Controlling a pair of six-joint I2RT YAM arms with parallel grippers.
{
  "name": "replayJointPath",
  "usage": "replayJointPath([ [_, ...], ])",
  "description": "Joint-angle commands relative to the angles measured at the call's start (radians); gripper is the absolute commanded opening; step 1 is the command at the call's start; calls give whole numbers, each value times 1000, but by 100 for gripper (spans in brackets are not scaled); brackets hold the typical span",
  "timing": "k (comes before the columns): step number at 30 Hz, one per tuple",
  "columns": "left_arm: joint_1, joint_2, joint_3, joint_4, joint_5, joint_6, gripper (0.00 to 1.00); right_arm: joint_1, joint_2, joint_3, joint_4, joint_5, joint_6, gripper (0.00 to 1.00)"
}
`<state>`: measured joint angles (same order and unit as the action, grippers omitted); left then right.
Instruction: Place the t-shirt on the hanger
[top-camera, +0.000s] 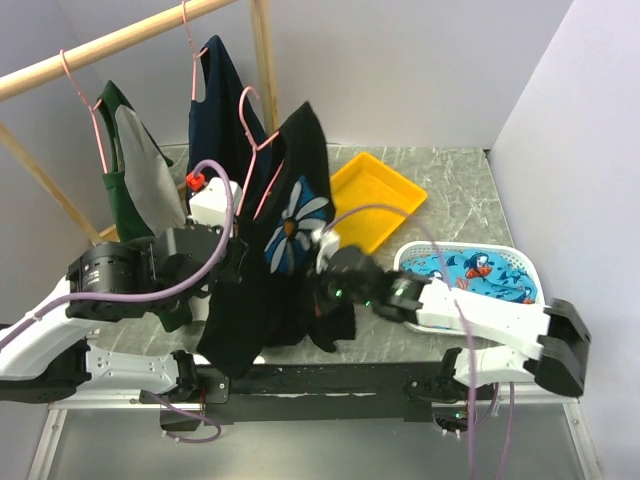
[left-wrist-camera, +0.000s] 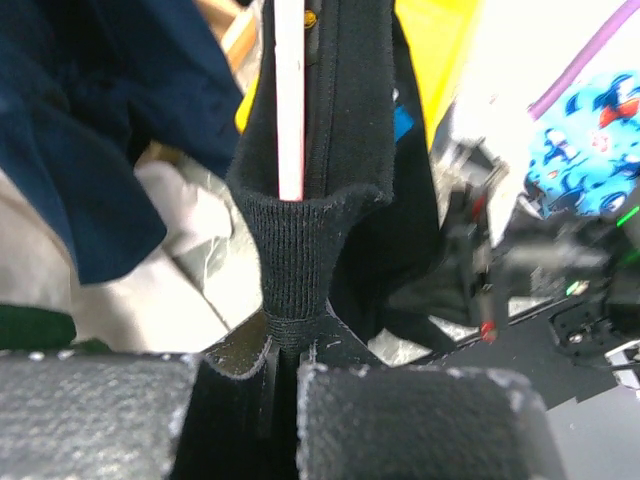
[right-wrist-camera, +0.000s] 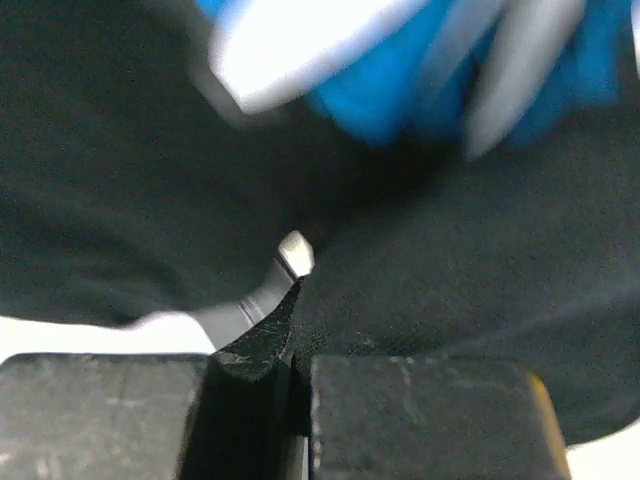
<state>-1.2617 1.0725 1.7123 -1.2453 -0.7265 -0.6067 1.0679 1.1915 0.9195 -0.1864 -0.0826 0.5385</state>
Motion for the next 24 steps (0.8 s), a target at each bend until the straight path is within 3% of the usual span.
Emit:
replayJointPath([
  [1,2,-55,-25,24,-40,-80,1,64,39,-45,25,122,49,0],
  [2,2,-62,-31,21,-47,-102,1,81,43,-59,7,165,60,1],
  [3,2,-62,-46,14,-50,-114,1,86,45,-68,-11,260,63,9],
  [4,2,-68,-55,12,-48,-125,1,90,40,-80,-22,280,61,33],
  [7,2,-71,-106,12,-45,-168,1,125,10,-136,-7,357,52,72],
  [10,2,-77,-154,26,-28,-185,1,153,31,-166,2,420,48,92],
  [12,2,-80,-174,33,-21,-191,1,159,83,-172,24,414,32,100],
  [24,2,-112,-207,23,-19,-251,1,222,420,-85,76,432,78,100],
])
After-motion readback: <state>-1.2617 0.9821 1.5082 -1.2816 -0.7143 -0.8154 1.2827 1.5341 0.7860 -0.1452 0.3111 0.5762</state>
